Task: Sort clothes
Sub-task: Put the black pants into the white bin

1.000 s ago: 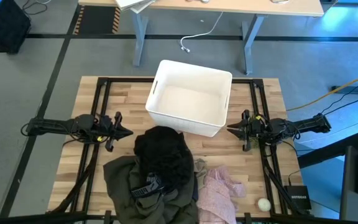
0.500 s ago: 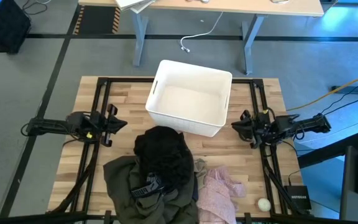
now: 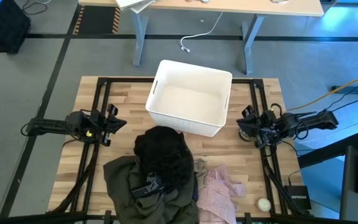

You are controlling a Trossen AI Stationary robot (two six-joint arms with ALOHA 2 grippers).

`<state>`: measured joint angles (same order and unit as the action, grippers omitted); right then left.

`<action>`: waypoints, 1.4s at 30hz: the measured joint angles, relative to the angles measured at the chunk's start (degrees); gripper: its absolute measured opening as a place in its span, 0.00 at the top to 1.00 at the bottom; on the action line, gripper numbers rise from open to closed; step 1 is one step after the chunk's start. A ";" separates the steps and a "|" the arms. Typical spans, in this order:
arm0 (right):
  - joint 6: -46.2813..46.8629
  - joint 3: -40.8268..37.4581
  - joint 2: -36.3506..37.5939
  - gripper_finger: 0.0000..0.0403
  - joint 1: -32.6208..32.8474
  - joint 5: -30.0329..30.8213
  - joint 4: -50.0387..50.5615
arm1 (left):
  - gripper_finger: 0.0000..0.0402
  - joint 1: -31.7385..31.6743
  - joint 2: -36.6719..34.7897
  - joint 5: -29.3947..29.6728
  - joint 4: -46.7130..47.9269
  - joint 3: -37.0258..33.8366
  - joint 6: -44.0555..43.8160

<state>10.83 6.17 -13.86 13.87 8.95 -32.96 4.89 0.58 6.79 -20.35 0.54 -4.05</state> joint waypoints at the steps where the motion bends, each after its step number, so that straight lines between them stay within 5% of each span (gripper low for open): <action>1: -0.98 1.65 -2.07 0.79 0.00 -0.02 -0.06 | 0.99 -0.01 0.00 0.00 0.05 0.00 0.04; 6: -5.99 11.82 -13.58 0.76 0.00 -1.65 1.07 | 0.99 0.00 0.00 0.00 -0.03 0.00 -0.31; 11: -10.00 25.42 -24.98 0.64 0.00 -2.38 12.58 | 0.99 0.00 0.00 0.00 -0.08 0.00 -0.47; 23: -18.80 50.41 -48.70 0.44 0.00 7.05 31.12 | 0.99 0.00 0.00 0.00 -0.13 0.00 -0.98; 42: -18.67 57.32 -67.42 0.45 0.00 5.42 34.91 | 0.99 0.00 0.00 0.01 -0.24 0.00 -1.97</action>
<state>-7.84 63.48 -81.28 13.87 14.37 1.95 4.89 0.58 6.80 -20.59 0.54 -6.02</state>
